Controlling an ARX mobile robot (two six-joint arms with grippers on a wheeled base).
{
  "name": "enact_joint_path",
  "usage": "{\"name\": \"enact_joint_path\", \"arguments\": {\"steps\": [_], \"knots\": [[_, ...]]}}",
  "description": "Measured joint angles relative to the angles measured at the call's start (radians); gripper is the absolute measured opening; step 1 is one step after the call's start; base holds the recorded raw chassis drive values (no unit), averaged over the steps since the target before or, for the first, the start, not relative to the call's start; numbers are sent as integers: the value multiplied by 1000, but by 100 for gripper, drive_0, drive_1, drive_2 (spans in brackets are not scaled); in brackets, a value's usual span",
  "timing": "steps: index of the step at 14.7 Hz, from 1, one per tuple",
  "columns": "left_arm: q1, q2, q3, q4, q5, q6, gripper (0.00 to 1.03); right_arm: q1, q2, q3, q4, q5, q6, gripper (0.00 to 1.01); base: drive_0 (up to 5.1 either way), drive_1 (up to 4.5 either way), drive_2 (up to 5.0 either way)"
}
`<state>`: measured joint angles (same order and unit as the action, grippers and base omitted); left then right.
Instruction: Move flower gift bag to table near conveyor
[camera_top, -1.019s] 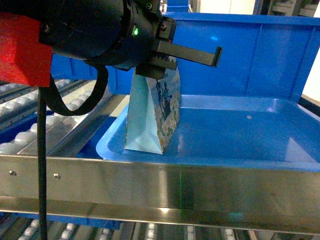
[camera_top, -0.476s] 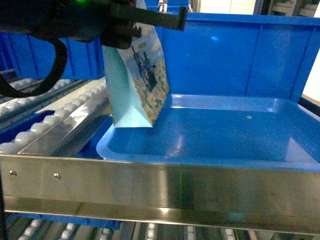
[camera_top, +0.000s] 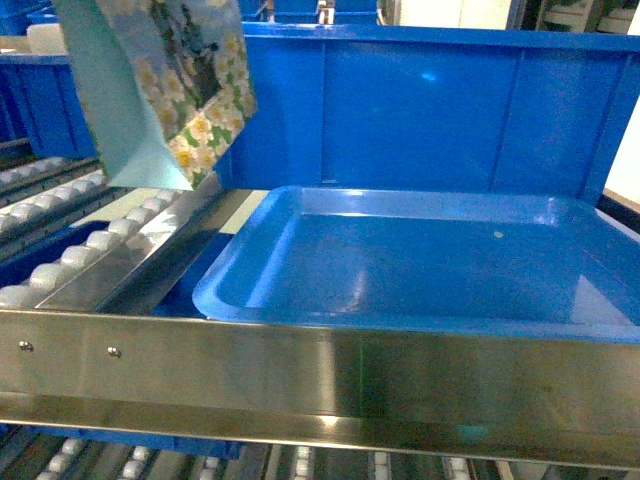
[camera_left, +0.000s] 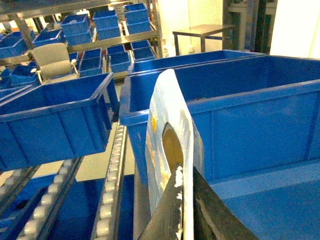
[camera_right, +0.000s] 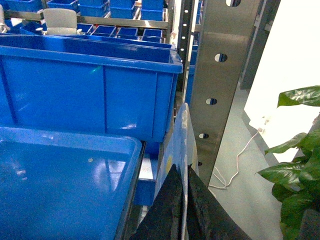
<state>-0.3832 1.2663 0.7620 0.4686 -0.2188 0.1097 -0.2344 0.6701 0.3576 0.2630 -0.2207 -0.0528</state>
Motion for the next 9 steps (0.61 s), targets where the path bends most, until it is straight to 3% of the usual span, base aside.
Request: {"name": "enact_joint_path", "arguments": {"steps": [9], "knots": [[55,-115,-156,83,21,-15,2,0,0,0,0,0,0,3,0,0,0]]}}
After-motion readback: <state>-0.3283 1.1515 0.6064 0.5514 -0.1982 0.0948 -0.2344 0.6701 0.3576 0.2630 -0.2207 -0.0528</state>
